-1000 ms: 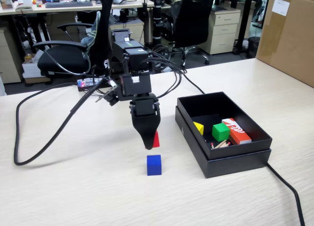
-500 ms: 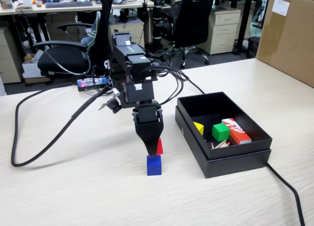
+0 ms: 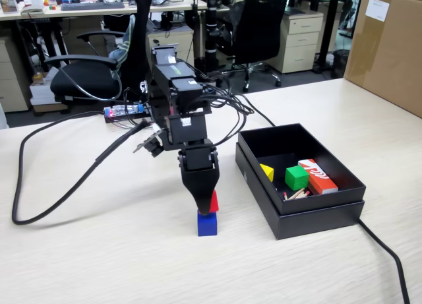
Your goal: Put the red cube on top of the blue cube
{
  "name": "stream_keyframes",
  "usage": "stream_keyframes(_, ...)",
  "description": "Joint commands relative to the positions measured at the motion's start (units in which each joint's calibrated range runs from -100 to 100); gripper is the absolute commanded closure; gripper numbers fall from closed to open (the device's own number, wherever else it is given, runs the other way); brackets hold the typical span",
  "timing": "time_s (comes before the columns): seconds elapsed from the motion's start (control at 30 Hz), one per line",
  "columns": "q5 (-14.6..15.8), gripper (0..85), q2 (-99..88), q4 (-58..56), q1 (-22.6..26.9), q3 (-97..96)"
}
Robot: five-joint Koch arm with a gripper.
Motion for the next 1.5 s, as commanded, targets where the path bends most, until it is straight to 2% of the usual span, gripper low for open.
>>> stream_keyframes(0.0, -0.10, 76.3, -1.46, 3.37, 0.05, 5.35)
stream_keyframes(0.1, -0.10, 76.3, -1.23, 3.37, 0.10, 5.17)
stream_keyframes(0.23, -0.10, 66.9, -1.00, 3.45, 0.29, 4.99)
stream_keyframes(0.3, -0.15, 65.7, -1.11, 4.75, 0.34, 4.99)
stream_keyframes(0.37, -0.24, 58.7, -1.00, 4.83, 0.34, 4.89)
stream_keyframes(0.53, -0.24, 58.4, -1.00, 4.83, 0.39, 4.89)
stream_keyframes(0.83, -0.39, 41.2, -2.15, 4.75, 0.54, 1.27)
stream_keyframes(0.87, -0.44, 37.2, -3.29, 4.75, 0.68, -0.27)
stream_keyframes(1.47, -0.54, 36.2, -22.23, 4.66, 1.71, -13.06)
